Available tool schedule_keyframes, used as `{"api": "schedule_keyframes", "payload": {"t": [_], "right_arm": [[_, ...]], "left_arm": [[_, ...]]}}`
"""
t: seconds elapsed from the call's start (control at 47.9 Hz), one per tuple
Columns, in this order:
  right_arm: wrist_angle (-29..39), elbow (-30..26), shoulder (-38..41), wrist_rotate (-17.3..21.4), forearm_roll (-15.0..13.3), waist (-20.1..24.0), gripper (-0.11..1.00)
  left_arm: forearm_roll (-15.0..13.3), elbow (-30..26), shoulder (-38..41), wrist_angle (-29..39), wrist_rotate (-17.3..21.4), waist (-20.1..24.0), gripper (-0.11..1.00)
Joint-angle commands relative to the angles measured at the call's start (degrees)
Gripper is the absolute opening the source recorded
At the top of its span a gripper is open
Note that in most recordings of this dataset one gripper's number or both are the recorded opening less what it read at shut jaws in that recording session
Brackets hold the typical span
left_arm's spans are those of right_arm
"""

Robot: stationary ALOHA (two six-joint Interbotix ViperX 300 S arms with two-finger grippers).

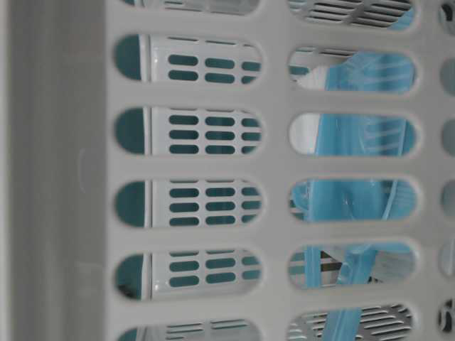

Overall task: Pick up the dustpan from the shopping basket with the left arm.
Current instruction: 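Move the left gripper over the blue dustpan handle in the basket, then lower the left gripper and close it on the dustpan handle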

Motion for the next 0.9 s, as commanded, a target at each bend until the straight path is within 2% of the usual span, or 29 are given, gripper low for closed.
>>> {"api": "schedule_keyframes", "payload": {"t": [0.0,0.042,0.209,0.313,0.876], "right_arm": [[-1.23,-0.26,0.09,0.09,0.18,0.09,0.71],[-1.76,-0.18,-0.09,0.09,0.18,0.09,0.75],[-5.01,1.05,-0.62,0.18,0.18,-0.09,0.72],[-5.71,1.85,-0.88,0.26,0.26,-0.09,0.72],[-5.36,2.46,-0.97,0.26,0.53,-0.09,0.72]], "left_arm": [[0.18,-2.11,1.85,0.53,0.00,-0.26,0.08],[0.18,-2.55,3.16,0.70,0.00,-0.53,0.18],[0.18,-2.46,6.50,1.76,-0.26,-1.23,0.68],[0.18,-1.05,9.14,2.55,0.09,-1.67,0.88],[0.26,1.32,16.79,2.11,-0.53,-2.99,0.90]]}}
